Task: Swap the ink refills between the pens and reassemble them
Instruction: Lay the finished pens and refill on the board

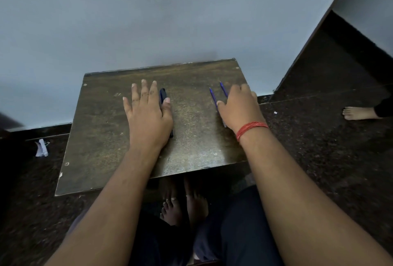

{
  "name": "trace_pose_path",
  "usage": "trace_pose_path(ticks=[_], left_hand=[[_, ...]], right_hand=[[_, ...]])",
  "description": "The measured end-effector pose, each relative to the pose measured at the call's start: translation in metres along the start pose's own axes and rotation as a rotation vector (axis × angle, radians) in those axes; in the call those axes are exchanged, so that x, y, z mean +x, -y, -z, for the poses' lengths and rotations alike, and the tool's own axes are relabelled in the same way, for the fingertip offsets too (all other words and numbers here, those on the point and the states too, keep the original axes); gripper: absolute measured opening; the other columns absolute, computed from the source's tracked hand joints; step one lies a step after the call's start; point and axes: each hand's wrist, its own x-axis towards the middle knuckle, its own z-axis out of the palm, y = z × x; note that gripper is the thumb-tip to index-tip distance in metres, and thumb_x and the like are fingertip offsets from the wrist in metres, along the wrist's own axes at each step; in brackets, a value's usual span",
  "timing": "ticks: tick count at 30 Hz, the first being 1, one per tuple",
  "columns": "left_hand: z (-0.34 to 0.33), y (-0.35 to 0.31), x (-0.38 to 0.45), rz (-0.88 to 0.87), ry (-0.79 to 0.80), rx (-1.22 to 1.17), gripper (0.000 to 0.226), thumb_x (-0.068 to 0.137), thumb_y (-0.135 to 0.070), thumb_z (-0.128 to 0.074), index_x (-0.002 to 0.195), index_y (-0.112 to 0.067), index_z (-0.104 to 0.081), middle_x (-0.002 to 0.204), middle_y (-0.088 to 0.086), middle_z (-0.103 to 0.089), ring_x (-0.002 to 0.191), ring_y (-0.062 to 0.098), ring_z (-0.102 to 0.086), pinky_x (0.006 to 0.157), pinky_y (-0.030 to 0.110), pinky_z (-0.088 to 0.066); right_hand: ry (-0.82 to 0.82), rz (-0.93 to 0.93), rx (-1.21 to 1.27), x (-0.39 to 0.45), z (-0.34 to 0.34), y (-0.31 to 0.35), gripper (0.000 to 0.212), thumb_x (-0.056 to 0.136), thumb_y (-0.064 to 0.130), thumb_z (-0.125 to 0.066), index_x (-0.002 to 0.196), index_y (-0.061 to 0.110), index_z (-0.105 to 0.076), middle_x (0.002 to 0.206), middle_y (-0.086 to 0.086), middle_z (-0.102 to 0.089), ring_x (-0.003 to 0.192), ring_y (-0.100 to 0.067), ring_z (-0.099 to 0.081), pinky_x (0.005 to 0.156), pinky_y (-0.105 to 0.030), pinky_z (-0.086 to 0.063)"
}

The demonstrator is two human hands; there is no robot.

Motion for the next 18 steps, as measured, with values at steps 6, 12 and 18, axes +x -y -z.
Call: trace_pose_path(ticks=[6, 12, 18], left_hand=[[0.002, 0.005, 0.001, 0.039, -0.003, -0.008, 0.058, 0.105, -0.039, -0.033, 0.156, -0.015, -0.025, 0.167, 0.007, -0.016, 0.155, 0.025, -0.001, 0.124, 0.051, 0.003], [0.006, 0.009, 0.003, 0.098, -0.02, -0.053, 0.058, 0.104, -0.038, -0.035, 0.156, -0.014, -0.026, 0.166, 0.008, -0.018, 0.155, 0.026, -0.002, 0.124, 0.05, 0.002], [0.005, 0.01, 0.003, 0.106, -0.013, -0.064, 0.058, 0.104, -0.038, -0.034, 0.157, -0.015, -0.026, 0.167, 0.007, -0.017, 0.155, 0.024, -0.001, 0.124, 0.049, 0.003]], right_hand=[[0.012, 0.093, 0.02, -0.01, -0.017, 0.033, 0.026, 0.094, 0.003, -0.053, 0.12, 0.005, -0.054, 0.123, -0.014, -0.051, 0.112, -0.032, -0.055, 0.083, -0.034, -0.043], [-0.002, 0.192, 0.027, -0.019, -0.032, 0.056, 0.027, 0.092, -0.002, -0.051, 0.118, 0.005, -0.054, 0.114, -0.014, -0.054, 0.095, -0.03, -0.06, 0.07, -0.032, -0.04], [-0.056, 0.215, 0.059, -0.015, -0.041, 0.059, 0.02, 0.094, 0.002, -0.053, 0.112, 0.009, -0.055, 0.101, -0.009, -0.055, 0.09, -0.029, -0.06, 0.069, -0.034, -0.044]])
